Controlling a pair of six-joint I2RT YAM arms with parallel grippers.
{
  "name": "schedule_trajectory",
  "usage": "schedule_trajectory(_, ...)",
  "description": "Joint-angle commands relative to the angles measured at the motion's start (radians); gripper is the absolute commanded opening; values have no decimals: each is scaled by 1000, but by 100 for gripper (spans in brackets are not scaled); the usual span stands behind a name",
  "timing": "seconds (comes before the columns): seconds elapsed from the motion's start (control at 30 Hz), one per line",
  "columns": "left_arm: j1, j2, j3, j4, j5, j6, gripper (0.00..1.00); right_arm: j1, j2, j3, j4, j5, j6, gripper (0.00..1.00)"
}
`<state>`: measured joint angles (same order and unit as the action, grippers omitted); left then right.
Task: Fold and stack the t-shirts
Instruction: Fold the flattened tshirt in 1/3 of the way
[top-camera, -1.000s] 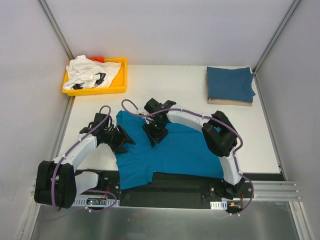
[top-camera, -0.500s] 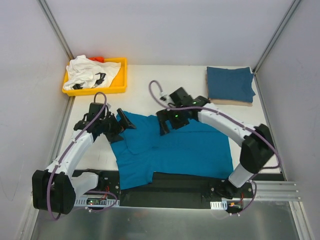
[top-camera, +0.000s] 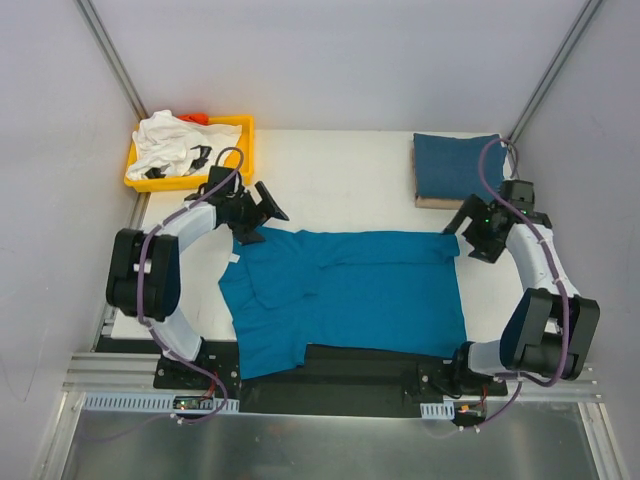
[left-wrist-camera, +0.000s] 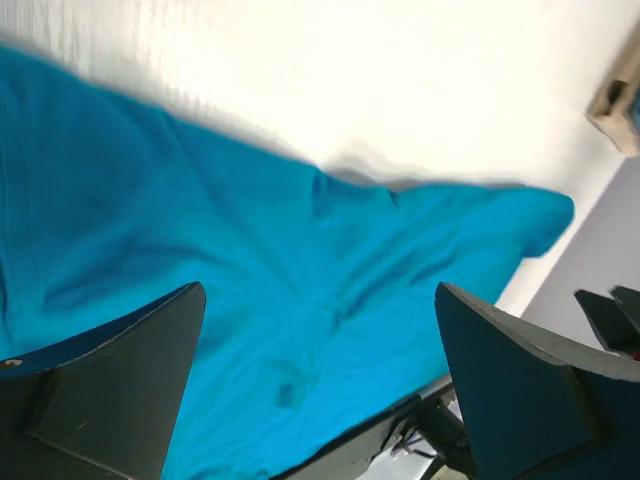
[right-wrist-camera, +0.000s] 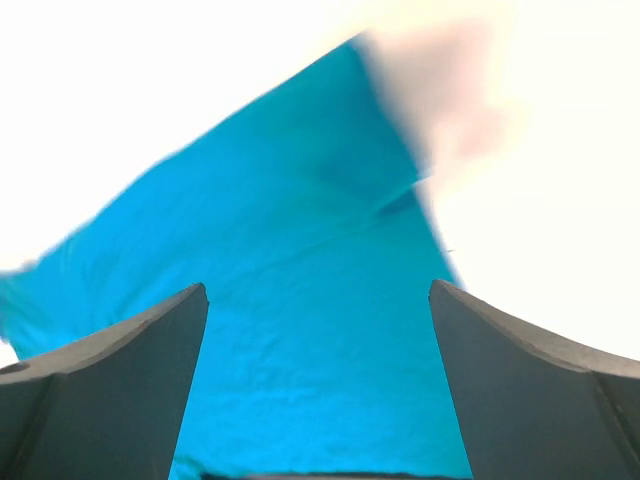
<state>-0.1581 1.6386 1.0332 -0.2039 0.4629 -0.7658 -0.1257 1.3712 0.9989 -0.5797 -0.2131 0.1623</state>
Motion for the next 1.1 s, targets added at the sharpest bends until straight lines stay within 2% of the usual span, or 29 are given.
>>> schedule_trajectory(0.0,-3,115,93,32,-24,31,99,-113,61,38,30,-38,-44,97)
schedule_trajectory(0.13,23,179,110,32,-56,45,99,-147,215,141,27,-107,-101,99)
schedule_trajectory(0.3,86,201,96,27,-56,52,99,-141,405,311,-63,-61,-219,99)
schedule_trajectory(0.37,92,216,100,26,-53,56,99,-140,452,342,-86,-91,-245,91)
schedule_trajectory(0.53,97,253,119,24,-52,63,99,-114,500,342,-94,-161,-253,75)
schedule_trajectory(0.63,103,265,130,26,-49,66,99,-75,522,352,-103,-195,-265,69)
schedule_trajectory(0.9,127,257,111,20,-56,69,99,-38,511,317,-141,-166,-239,68)
schedule_trajectory(1.07,141,253,102,17,-58,69,99,-34,467,300,-224,-175,-219,53)
